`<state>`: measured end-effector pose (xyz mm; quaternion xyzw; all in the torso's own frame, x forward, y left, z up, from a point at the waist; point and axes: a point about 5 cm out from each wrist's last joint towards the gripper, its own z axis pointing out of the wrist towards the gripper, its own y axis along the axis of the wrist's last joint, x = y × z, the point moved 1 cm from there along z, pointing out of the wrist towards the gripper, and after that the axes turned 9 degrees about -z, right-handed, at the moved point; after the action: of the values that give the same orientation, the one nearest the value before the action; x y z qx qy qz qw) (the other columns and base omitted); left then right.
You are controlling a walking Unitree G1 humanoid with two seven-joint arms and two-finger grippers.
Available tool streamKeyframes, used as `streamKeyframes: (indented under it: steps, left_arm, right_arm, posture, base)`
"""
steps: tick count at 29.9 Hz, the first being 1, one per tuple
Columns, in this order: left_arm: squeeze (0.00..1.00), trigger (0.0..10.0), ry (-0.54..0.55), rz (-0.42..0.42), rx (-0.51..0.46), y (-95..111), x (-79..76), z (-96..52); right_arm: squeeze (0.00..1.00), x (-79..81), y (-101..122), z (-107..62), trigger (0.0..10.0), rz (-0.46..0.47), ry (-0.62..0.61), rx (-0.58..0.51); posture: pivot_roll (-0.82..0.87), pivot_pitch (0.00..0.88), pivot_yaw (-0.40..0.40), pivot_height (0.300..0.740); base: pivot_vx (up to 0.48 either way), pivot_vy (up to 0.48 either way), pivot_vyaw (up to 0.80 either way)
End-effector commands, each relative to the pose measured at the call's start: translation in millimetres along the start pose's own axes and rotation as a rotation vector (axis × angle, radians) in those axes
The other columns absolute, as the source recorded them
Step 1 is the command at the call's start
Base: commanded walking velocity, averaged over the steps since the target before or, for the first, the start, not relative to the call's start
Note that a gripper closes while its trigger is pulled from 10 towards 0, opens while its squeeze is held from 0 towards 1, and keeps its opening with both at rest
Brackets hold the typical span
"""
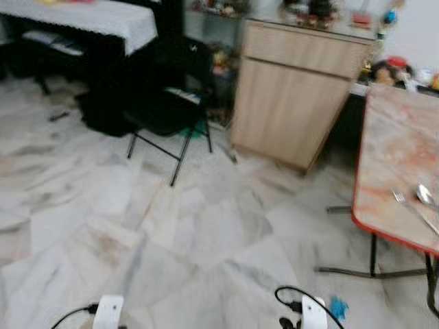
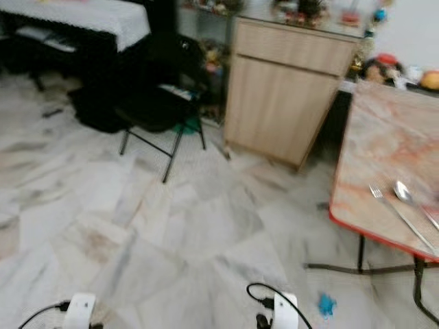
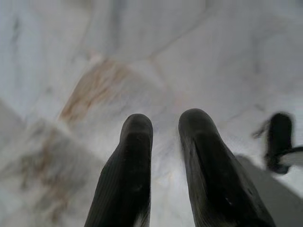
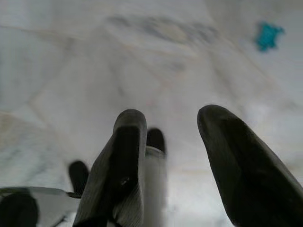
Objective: Setting the table
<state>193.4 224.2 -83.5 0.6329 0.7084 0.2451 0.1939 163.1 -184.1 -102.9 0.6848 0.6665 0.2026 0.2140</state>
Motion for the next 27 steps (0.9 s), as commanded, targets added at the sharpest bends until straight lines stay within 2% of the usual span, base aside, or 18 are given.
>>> streamKeyframes:
  steps: [1, 17, 27]
  left_arm:
    - [0.0, 10.0, 0.013, 0.004, 0.03, -9.6, 6.4, -2.1]
    - [0.0, 10.0, 0.004, 0.013, 0.024, -7.8, 3.7, -1.6]
    - [0.0, 10.0, 0.002, 0.021, 0.015, -4.9, 1.9, -1.0]
  right_arm:
    - [0.0, 3.6, 4.0, 1.1, 10.0, 0.001, 0.005, -0.01]
    - [0.0, 5.4, 3.7, 1.1, 10.0, -0.004, 0.01, -0.01]
    - [0.0, 4.7, 3.8, 1.1, 10.0, 0.005, 0.001, -0.014]
  posture:
    - [0.11, 0.018, -0.028, 0.74]
    - [0.11, 0.027, -0.027, 0.74]
    - [0.12, 0.03, -0.028, 0.74]
  base:
    - [0.0, 0.0, -0.73]
    - [0.0, 0.0, -0.72]
    - [0.0, 0.0, 0.0]
